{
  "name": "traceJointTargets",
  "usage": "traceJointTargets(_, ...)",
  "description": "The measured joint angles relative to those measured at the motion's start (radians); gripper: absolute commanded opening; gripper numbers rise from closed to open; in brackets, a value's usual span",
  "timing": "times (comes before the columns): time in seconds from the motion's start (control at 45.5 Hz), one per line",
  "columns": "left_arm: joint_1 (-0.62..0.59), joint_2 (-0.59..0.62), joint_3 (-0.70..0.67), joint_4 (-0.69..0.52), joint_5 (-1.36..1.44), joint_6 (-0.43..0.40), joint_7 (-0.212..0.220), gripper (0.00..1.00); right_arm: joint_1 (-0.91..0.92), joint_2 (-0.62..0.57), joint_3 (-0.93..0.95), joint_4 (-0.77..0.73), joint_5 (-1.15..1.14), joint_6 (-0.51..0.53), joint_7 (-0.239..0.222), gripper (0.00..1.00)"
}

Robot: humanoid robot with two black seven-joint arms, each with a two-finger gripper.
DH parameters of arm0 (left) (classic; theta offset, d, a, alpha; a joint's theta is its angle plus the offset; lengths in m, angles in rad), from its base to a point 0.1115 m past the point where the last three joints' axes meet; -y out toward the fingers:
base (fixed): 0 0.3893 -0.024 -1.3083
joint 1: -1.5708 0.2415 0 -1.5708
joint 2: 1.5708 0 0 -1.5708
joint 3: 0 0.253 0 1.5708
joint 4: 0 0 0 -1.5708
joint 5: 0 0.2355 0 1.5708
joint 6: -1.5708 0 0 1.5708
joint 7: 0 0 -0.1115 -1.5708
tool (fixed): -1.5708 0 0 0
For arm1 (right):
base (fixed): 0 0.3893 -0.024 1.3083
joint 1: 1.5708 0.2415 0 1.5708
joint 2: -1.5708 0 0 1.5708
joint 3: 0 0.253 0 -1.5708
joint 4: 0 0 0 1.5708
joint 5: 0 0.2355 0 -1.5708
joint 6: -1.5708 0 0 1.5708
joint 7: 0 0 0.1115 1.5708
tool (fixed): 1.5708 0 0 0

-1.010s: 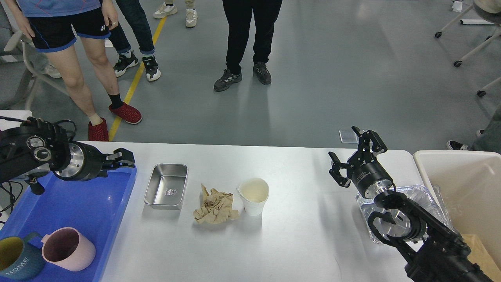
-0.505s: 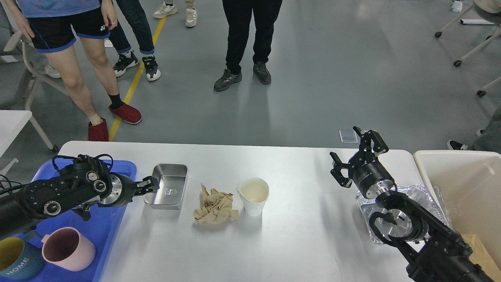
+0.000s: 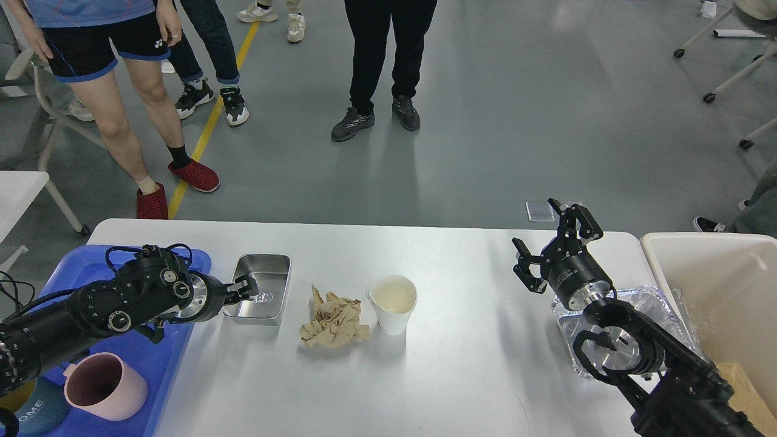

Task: Tidy desktop
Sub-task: 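Reach the left gripper to the small steel tray and grasp its rim, then lift the steel tray with the left gripper and lower it into the blue tray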

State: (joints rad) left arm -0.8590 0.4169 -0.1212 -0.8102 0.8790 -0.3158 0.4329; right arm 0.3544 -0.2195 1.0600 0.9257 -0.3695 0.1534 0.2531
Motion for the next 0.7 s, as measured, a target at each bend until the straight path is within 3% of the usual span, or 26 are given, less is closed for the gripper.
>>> traceJointTargets(0.154,0.000,-0.017,0.004,0.023,0.000,0.000,-0.007,0.49,-0.003,0.000,0.000,0.000,0.000,0.000,0.000,1.00)
traceJointTargets(0.351,-0.002,-0.038,0.008,0.030,-0.004,-0.006,-0.008,0.28,-0.006,0.000,0.000,0.000,0.000,0.000,0.000,1.00)
traceJointTargets(0.703,-0.002,-0.051,0.009,0.031,-0.006,-0.016,-0.008,0.16,-0.011,0.000,0.000,-0.001,0.000,0.001,0.000,1.00)
